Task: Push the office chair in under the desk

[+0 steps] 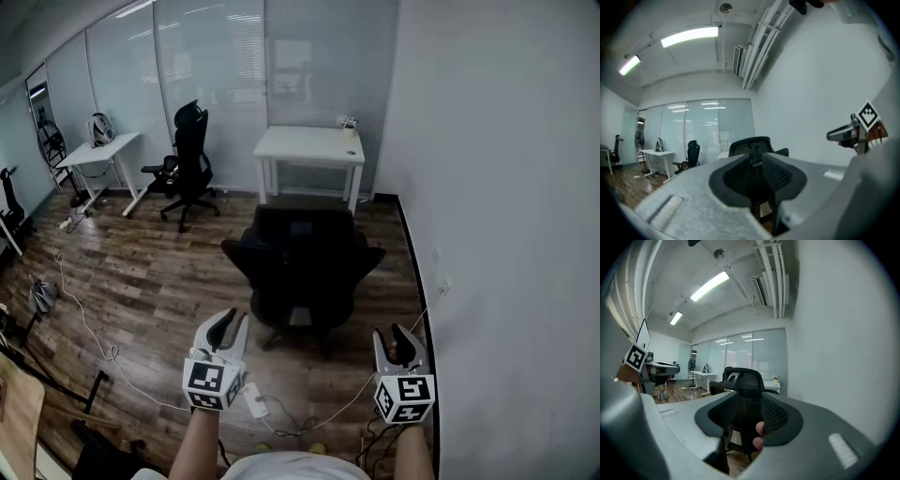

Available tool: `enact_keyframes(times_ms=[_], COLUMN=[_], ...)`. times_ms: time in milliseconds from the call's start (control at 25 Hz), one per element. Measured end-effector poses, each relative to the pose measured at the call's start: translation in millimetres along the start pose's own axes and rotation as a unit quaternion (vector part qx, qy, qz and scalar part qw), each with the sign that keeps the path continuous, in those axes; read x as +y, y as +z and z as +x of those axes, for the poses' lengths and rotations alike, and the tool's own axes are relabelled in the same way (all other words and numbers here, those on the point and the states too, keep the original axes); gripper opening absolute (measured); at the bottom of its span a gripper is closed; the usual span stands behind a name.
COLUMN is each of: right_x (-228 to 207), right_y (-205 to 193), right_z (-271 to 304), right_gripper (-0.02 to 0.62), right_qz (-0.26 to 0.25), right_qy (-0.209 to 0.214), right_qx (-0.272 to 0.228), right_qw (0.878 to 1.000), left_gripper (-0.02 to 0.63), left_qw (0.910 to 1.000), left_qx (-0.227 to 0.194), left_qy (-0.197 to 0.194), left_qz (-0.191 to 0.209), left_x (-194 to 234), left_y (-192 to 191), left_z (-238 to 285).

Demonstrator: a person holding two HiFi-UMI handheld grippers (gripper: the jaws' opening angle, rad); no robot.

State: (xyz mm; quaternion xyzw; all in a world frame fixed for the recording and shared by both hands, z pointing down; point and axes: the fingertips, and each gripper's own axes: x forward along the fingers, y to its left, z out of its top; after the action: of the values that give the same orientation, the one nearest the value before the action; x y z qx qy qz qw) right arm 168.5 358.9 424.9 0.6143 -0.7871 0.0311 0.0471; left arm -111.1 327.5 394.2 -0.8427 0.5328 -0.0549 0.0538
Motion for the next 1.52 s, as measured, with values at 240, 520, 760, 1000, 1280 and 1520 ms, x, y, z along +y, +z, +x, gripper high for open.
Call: enact_keyframes(times_ms=[240, 520, 760, 1000, 1280, 1520], right_x=[-26, -45, -47, -49, -52, -43], right_y=[-4, -12, -12, -17, -17, -13], right_z=[5, 19, 43, 87, 156, 218], right_gripper=[0.14, 0.14, 0.14, 0.14, 0.14, 0.14], right_qz=[-0.007, -0.01, -0.011, -0.013, -0.019, -0.019], right_qy=[0.018, 0.033, 0.044, 0.046, 0.057, 0.053], right_qx=[-0.002, 0.006, 0.003, 0.007, 0.013, 0.026], right_qw=[1.0, 0.999, 0.999, 0.999, 0.998, 0.998], left_gripper=[0.083, 0.083, 0.083, 0.083, 0.083, 0.083], left_qw=[0.9998, 0.9996, 0.9993, 0.9993, 0.9994, 0.9992], left_qx=[0.0, 0.011, 0.007, 0.013, 0.018, 0.032], left_qy=[0.018, 0.027, 0.033, 0.029, 0.024, 0.011], left_qz=[0.002, -0.001, -0.013, -0.019, -0.018, -0.021], left_x=[-20, -30, -18, 2, 39, 84], left_y=[1, -6, -9, -26, -38, -52], left_z=[14, 30, 48, 81, 142, 188])
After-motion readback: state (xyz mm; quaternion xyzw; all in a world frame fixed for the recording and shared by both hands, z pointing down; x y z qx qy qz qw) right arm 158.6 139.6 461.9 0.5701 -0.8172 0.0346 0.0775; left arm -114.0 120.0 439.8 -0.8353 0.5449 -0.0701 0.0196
